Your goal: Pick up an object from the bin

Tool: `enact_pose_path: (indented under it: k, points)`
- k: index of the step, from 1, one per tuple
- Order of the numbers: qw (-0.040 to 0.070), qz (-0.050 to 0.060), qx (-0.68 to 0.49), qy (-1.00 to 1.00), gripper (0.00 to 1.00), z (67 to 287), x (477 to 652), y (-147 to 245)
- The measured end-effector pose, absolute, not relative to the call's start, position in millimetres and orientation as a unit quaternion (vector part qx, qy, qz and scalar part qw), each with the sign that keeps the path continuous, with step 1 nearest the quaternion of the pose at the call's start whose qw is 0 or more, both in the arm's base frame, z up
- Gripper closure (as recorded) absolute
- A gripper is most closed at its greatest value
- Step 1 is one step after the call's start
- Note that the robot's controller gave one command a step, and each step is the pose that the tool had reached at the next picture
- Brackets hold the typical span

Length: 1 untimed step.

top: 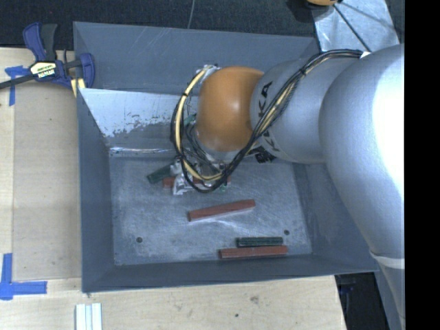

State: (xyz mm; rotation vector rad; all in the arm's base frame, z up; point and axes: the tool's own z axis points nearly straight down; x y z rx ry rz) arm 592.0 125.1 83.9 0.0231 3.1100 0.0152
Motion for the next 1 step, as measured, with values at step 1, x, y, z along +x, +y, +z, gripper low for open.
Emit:
enact_pose_path:
  k: [1]
  points:
    - [0.016, 0.005, 0.008, 1.0, 1.0, 83.9, 592.0, 125.1]
